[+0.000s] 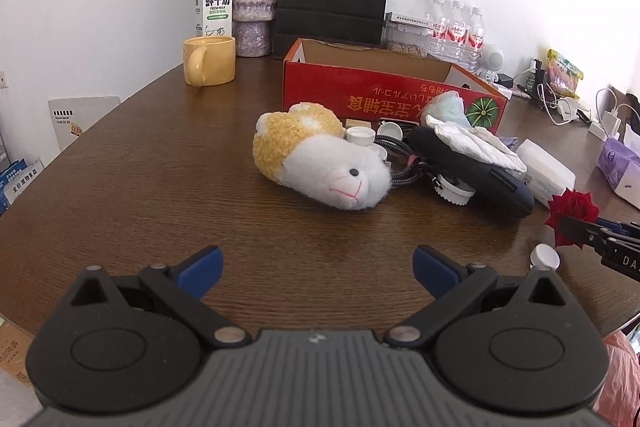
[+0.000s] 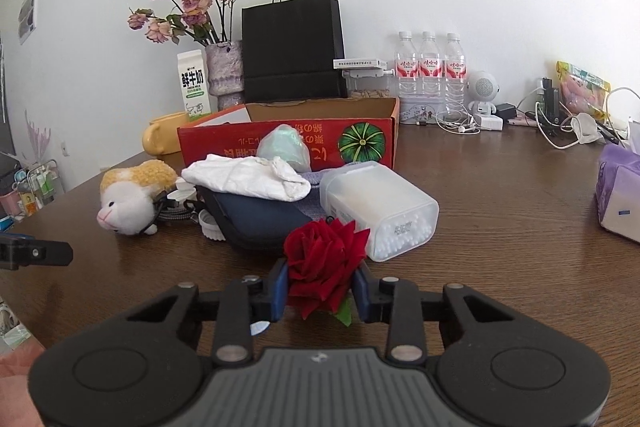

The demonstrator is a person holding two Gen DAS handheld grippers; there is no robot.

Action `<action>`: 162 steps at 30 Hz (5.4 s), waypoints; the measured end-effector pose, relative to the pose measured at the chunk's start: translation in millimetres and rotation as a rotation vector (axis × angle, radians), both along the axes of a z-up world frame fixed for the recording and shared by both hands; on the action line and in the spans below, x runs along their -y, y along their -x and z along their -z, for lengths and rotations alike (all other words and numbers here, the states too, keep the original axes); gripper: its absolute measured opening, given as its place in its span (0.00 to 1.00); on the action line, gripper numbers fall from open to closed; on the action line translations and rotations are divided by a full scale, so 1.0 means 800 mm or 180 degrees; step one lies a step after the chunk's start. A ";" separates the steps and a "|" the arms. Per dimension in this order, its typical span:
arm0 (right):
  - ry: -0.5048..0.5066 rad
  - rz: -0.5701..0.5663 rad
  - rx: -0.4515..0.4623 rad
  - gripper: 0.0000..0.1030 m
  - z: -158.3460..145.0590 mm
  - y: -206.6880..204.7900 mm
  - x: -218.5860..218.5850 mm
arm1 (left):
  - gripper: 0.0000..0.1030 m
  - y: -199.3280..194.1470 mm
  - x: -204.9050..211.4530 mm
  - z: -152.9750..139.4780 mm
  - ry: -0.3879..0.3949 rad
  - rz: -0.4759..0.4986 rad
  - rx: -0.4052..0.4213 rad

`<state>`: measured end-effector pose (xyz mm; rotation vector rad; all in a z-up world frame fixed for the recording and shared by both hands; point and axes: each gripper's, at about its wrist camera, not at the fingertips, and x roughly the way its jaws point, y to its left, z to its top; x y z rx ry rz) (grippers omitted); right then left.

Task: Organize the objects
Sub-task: 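Grasp the red rose with the right gripper while the left gripper approaches the plush hamster, then grasp the plush hamster with the left gripper while the right gripper lifts the rose, then lower the hamster and rose into the red box and open both grippers, then withdraw both grippers from the box toward the table items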

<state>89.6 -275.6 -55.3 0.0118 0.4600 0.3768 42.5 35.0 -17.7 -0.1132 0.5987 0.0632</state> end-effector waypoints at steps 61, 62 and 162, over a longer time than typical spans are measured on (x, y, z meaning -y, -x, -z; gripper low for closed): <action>-0.0386 -0.0183 0.0559 0.31 -0.073 -0.113 -0.058 | 0.59 -0.169 -0.044 -0.066 0.0831 -0.0619 0.0267; -0.0382 -0.0181 0.0580 0.31 -0.077 -0.118 -0.060 | 0.59 -0.174 -0.042 -0.070 0.0813 -0.0600 0.0296; 0.0409 -0.0029 0.0121 1.00 -0.056 -0.053 -0.049 | 1.00 -0.091 0.005 -0.067 0.0032 -0.0133 0.0505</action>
